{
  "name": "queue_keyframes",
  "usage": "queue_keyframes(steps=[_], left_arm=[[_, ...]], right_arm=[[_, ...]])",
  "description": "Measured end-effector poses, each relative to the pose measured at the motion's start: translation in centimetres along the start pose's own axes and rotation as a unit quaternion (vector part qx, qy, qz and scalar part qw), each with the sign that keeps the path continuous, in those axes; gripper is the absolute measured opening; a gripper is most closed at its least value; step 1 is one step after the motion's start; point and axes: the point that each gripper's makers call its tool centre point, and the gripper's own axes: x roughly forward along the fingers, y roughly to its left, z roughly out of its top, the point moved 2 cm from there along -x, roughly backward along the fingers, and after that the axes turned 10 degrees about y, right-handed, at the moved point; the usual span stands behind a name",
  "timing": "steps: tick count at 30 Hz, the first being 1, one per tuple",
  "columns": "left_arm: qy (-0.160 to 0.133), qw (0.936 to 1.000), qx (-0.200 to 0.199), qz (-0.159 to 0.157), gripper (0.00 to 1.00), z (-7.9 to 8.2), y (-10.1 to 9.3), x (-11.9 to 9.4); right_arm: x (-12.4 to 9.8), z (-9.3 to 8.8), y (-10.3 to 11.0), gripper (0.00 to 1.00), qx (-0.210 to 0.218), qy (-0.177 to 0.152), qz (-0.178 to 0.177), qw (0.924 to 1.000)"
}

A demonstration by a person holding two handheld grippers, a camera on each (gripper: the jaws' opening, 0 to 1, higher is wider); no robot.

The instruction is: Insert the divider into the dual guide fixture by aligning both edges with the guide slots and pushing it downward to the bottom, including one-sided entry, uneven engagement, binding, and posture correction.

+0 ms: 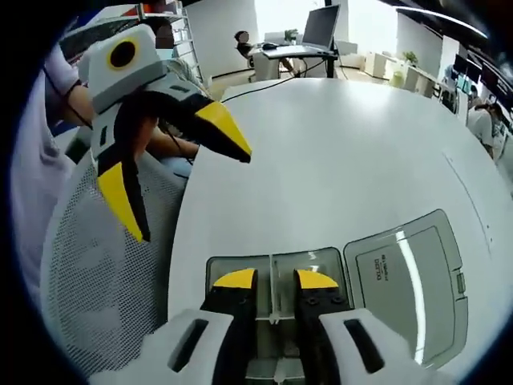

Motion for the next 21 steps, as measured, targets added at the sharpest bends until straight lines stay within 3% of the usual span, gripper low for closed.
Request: queue_keyframes(steps=[8,9,13,18,21], left_arm=[[-0.004,1.0,-0.004,0.001,0.44,0.1,0.2,-0.1],[-0.005,1.0,-0.005,0.001,0.45,0.1,0.2,-0.1],[-0.002,1.0,-0.002,-0.004,0.47,0.0,0.0,0.0],[-0.001,0.9999,-0.006,-0.012,0.52,0.0,-0.3,0.2],[-0.006,0.9998,-0.004,-0.016,0.52,0.1,-0.4,0.2]], right_arm=[[-2.3,1.1,0.1,0.18,0.025,-0.062,-0.019,0.9976],[-2.8,1.5,-0.1,0.2,0.033,-0.084,-0.026,0.9956],[-4.2,1.6,-0.2,0.23,0.061,-0.118,-0.033,0.9906],[-6.3,1.3,-0.4,0.24,0.093,-0.166,-0.051,0.9805],[-7.9,1.1,-0.4,0.26,0.12,-0.202,-0.061,0.97]])
